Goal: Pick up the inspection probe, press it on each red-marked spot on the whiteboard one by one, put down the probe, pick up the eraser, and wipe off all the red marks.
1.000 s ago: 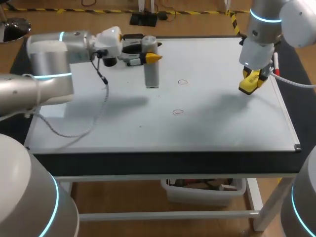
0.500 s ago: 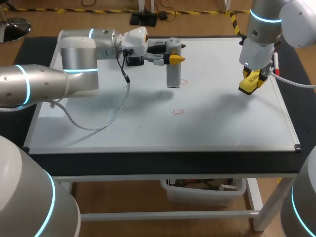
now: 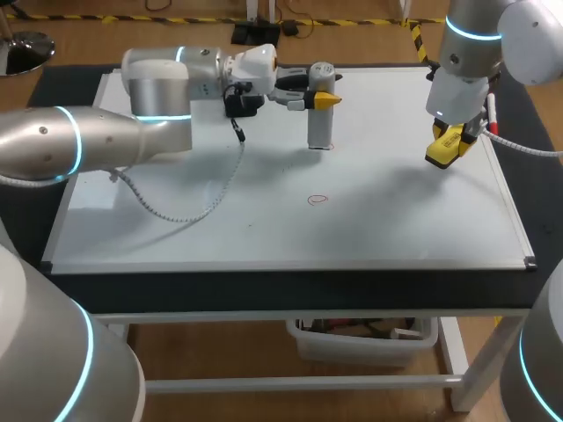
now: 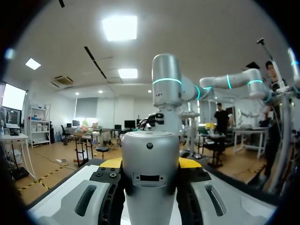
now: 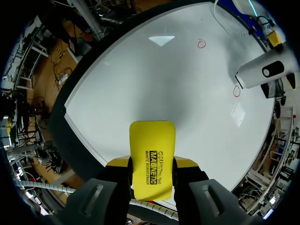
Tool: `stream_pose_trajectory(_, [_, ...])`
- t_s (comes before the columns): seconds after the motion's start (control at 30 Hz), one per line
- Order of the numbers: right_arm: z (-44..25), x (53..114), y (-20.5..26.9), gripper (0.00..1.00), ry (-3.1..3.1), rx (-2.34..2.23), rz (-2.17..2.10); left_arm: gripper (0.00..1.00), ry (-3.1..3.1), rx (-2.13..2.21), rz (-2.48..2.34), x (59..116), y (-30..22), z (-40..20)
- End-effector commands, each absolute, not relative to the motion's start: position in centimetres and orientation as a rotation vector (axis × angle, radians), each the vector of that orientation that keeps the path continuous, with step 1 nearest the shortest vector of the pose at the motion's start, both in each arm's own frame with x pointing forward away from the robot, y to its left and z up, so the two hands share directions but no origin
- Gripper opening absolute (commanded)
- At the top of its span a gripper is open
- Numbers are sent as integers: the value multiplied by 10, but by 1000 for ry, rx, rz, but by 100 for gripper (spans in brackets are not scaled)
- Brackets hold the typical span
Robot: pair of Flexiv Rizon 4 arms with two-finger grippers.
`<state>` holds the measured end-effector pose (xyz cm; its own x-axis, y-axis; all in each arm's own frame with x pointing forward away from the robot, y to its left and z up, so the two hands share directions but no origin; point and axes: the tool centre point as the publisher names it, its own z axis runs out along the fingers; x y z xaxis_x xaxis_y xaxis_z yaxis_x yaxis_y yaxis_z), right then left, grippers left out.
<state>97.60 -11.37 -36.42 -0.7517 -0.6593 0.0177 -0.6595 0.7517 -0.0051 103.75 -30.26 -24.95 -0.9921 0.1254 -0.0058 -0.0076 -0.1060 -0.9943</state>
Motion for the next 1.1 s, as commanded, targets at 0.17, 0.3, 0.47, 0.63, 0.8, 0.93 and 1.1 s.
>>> stream_pose_trajectory(0.17, [-363,977,-114,0,-2923,1104,19,0,-1997,-216,2214,1051,-314,-263])
stream_pose_trajectory(0.3, [-363,977,-114,0,-2923,1104,19,0,-1997,-211,2216,1056,-316,-267])
stream_pose_trajectory(0.47, [-363,977,-114,0,-2923,1104,19,0,-1996,-195,2225,1061,-316,-270])
stream_pose_trajectory(0.63, [-363,977,-114,0,-2923,1104,19,0,-1988,-186,2233,1062,-316,-274])
stream_pose_trajectory(0.8, [-363,977,-114,0,-2923,1104,19,0,-1982,-182,2238,1061,-317,-277])
stream_pose_trajectory(0.93, [-363,977,-114,0,-2923,1104,19,0,-1992,-171,2233,1061,-316,-280])
stream_pose_trajectory(1.1, [-363,977,-114,0,-2923,1104,19,0,-2001,-171,2226,1062,-315,-281])
